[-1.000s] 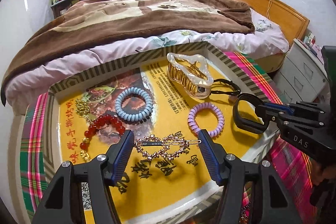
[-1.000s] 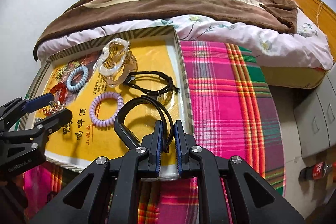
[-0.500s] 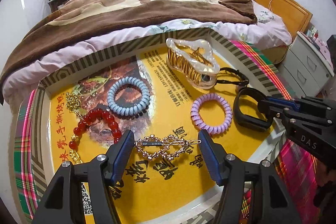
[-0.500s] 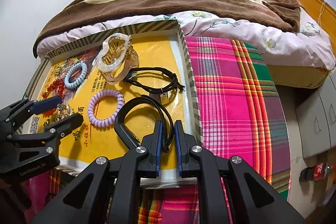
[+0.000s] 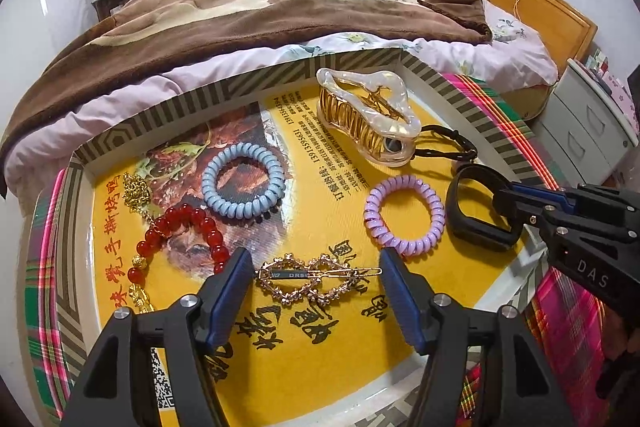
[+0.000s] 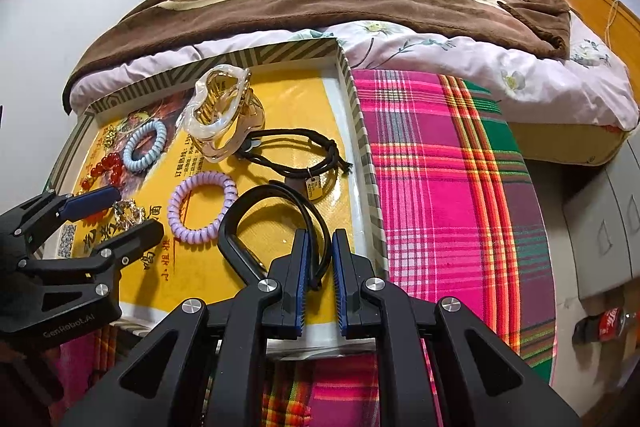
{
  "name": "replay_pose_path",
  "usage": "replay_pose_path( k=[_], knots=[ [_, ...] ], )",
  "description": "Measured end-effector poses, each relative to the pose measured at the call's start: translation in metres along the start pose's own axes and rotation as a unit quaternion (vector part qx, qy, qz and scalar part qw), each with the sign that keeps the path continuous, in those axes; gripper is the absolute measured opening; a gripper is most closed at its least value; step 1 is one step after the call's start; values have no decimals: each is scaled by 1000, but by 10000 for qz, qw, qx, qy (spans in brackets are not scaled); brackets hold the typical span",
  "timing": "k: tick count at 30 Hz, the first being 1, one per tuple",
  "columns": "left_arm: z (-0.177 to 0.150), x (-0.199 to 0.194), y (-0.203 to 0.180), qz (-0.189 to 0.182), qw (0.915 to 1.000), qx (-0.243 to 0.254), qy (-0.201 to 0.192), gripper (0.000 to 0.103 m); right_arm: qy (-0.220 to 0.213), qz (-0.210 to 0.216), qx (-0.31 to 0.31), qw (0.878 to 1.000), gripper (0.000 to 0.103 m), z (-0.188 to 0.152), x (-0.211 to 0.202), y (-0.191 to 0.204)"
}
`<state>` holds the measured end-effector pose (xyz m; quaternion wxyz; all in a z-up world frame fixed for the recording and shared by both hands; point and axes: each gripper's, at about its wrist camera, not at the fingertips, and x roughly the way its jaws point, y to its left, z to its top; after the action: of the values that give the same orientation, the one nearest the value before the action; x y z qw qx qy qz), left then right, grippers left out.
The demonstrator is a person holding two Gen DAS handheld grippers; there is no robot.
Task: Organize jewelry
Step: 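Lower the rhinestone barrette into the box with the left tool while the right tool drops the black band, then grasp the dark bead bracelet with the right tool while the left tool grasps the black cord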
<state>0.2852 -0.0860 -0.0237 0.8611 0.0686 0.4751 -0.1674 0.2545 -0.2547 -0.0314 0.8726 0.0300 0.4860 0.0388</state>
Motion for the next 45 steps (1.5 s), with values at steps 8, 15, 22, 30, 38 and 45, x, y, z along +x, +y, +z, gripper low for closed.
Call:
replay_pose_path(
  k=[8,15,22,30,38,45],
  knots=[
    [-3,-10,-1,17,10000,-23,-64,76,-228,140,162,9995,16,0,-14,-5],
    [-12,-47,-9,42,9993,34,-377,78,-470,311,204,9982,27,-10,-40,-1],
    [-26,-80,-15,49,9984,26,-556,79,-606,381,227,9972,27,-21,-61,0],
    [-52,-107,-19,51,9979,-39,-642,81,-749,503,190,9957,28,-38,-85,2],
    [-90,-131,-10,-12,9967,-323,-750,82,-555,673,-16,9962,37,-73,-86,5],
    [-124,-141,8,-58,9950,-691,-718,83,-226,977,-401,9941,38,-98,-65,19]
  ],
)
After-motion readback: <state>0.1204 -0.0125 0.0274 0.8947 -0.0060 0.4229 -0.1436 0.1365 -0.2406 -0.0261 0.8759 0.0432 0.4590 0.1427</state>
